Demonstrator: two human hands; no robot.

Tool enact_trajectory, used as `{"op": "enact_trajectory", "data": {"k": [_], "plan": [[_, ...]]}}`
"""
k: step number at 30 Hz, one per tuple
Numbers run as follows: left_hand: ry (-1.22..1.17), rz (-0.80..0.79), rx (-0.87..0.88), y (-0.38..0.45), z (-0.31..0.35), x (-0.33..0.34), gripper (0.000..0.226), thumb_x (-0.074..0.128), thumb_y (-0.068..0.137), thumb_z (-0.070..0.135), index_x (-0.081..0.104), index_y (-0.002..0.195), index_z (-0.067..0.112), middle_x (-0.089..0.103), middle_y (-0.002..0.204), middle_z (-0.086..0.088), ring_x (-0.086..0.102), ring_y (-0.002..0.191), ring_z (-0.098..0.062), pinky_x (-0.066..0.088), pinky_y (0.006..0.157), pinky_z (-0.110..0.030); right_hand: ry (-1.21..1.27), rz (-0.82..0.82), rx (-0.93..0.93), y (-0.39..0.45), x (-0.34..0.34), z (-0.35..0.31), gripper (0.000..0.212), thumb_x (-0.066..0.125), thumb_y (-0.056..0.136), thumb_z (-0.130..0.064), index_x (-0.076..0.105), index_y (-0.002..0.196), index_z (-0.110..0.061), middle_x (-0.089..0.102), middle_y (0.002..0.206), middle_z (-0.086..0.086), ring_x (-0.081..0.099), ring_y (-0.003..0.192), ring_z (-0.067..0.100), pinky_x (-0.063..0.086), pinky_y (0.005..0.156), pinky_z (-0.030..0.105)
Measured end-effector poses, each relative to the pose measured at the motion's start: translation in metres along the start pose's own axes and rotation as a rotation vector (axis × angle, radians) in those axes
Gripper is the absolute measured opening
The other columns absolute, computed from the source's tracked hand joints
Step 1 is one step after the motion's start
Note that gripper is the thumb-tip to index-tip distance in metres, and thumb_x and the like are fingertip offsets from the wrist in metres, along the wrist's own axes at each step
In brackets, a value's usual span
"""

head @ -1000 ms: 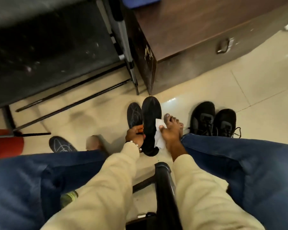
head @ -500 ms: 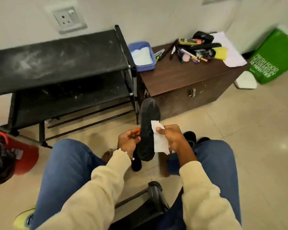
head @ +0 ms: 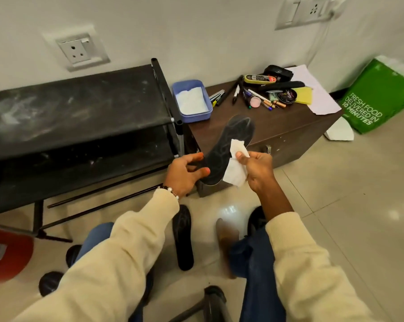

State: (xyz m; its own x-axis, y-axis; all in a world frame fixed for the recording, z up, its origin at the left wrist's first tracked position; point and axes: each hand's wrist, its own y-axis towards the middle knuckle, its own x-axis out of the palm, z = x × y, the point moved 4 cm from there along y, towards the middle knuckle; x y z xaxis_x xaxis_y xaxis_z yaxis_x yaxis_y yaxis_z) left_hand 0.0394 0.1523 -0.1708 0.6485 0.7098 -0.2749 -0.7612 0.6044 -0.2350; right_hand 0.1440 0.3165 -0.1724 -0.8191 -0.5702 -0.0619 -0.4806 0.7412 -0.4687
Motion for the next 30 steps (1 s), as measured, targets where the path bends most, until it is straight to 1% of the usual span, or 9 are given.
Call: {"op": "enact_trajectory", "data": {"k": [5, 8, 10, 14, 17, 21, 26, 28, 30], "plan": [[0.337, -0.088, 0.108, 0.054, -0.017, 0.015, 0.087, 0.085, 0.069, 0.022, 0.041, 0.144, 0.010, 0.049, 0.136, -0.004, 0.052, 0.121, -0.020, 0.041, 0.107, -0.032, 0.014, 0.061, -0.022, 0.058, 0.010, 0.001, 0.010, 0.068, 0.086, -0.013, 0.064, 0.091, -0.005, 0.068, 0.097, 0.009, 0.066, 0.076, 0.019, 0.056, 0.064, 0.033], [0.474, -0.082, 0.152, 0.079, -0.025, 0.028, 0.094, 0.084, 0.070, 0.027, 0.033, 0.147, 0.008, 0.041, 0.140, -0.006, 0.041, 0.129, -0.020, 0.026, 0.104, -0.013, 0.007, 0.093, -0.037, 0.086, 0.015, 0.002, 0.011, 0.067, 0.087, -0.013, 0.065, 0.093, -0.004, 0.067, 0.090, 0.004, 0.065, 0.070, 0.013, 0.052, 0.051, 0.022], [0.542, -0.008, 0.166, 0.091, -0.029, 0.034, 0.092, 0.083, 0.072, 0.028, 0.033, 0.147, 0.009, 0.039, 0.140, -0.006, 0.038, 0.129, -0.022, 0.028, 0.105, -0.019, -0.047, 0.101, -0.048, 0.097, 0.018, 0.002, 0.011, 0.067, 0.087, -0.014, 0.064, 0.093, -0.005, 0.066, 0.089, 0.002, 0.064, 0.070, 0.011, 0.051, 0.049, 0.020], [0.609, 0.039, 0.165, 0.109, -0.040, 0.042, 0.089, 0.086, 0.067, 0.028, 0.042, 0.143, 0.013, 0.041, 0.130, -0.008, 0.044, 0.120, -0.026, 0.040, 0.105, -0.034, -0.235, 0.127, -0.063, 0.110, 0.016, 0.006, 0.009, 0.066, 0.088, -0.019, 0.060, 0.090, -0.013, 0.063, 0.094, 0.001, 0.060, 0.070, 0.011, 0.048, 0.056, 0.022], [0.561, 0.031, 0.113, 0.117, -0.045, 0.040, 0.090, 0.087, 0.065, 0.025, 0.042, 0.143, 0.014, 0.038, 0.128, -0.007, 0.045, 0.117, -0.022, 0.038, 0.104, -0.027, -0.388, 0.148, -0.095, 0.116, 0.008, 0.006, 0.015, 0.065, 0.089, -0.023, 0.064, 0.098, -0.012, 0.066, 0.103, 0.006, 0.064, 0.084, 0.021, 0.055, 0.071, 0.034], [0.496, 0.029, 0.069, 0.120, -0.044, 0.037, 0.091, 0.086, 0.065, 0.018, 0.040, 0.144, 0.015, 0.037, 0.126, -0.007, 0.046, 0.115, -0.022, 0.039, 0.104, -0.027, -0.688, 0.278, -0.341, 0.114, 0.000, -0.012, 0.030, 0.063, 0.090, -0.024, 0.066, 0.114, -0.005, 0.065, 0.112, 0.013, 0.062, 0.099, 0.027, 0.052, 0.085, 0.036], [0.437, 0.053, 0.065, 0.117, -0.046, 0.033, 0.081, 0.086, 0.066, 0.021, 0.048, 0.138, 0.013, 0.039, 0.118, -0.003, 0.054, 0.102, -0.027, 0.049, 0.096, -0.035, -0.718, 0.064, -0.572, 0.098, 0.025, -0.022, 0.035, 0.063, 0.089, -0.013, 0.059, 0.123, -0.016, 0.063, 0.120, 0.004, 0.059, 0.105, 0.016, 0.048, 0.085, 0.025], [0.438, 0.075, 0.093, 0.117, -0.047, 0.033, 0.075, 0.085, 0.067, 0.021, 0.052, 0.135, 0.014, 0.038, 0.112, 0.000, 0.053, 0.098, -0.023, 0.049, 0.092, -0.030, -0.746, -0.001, -0.701, 0.090, 0.037, -0.024, 0.032, 0.066, 0.087, -0.012, 0.061, 0.118, -0.017, 0.065, 0.113, 0.001, 0.058, 0.097, 0.010, 0.048, 0.080, 0.018], [0.432, 0.103, 0.121, 0.117, -0.047, 0.035, 0.071, 0.085, 0.067, 0.023, 0.055, 0.132, 0.014, 0.037, 0.108, 0.002, 0.048, 0.093, -0.017, 0.044, 0.084, -0.021, -0.815, -0.027, -0.848, 0.087, 0.048, -0.023, 0.024, 0.068, 0.084, -0.009, 0.069, 0.107, -0.013, 0.069, 0.101, 0.004, 0.061, 0.088, 0.012, 0.052, 0.077, 0.024]]}}
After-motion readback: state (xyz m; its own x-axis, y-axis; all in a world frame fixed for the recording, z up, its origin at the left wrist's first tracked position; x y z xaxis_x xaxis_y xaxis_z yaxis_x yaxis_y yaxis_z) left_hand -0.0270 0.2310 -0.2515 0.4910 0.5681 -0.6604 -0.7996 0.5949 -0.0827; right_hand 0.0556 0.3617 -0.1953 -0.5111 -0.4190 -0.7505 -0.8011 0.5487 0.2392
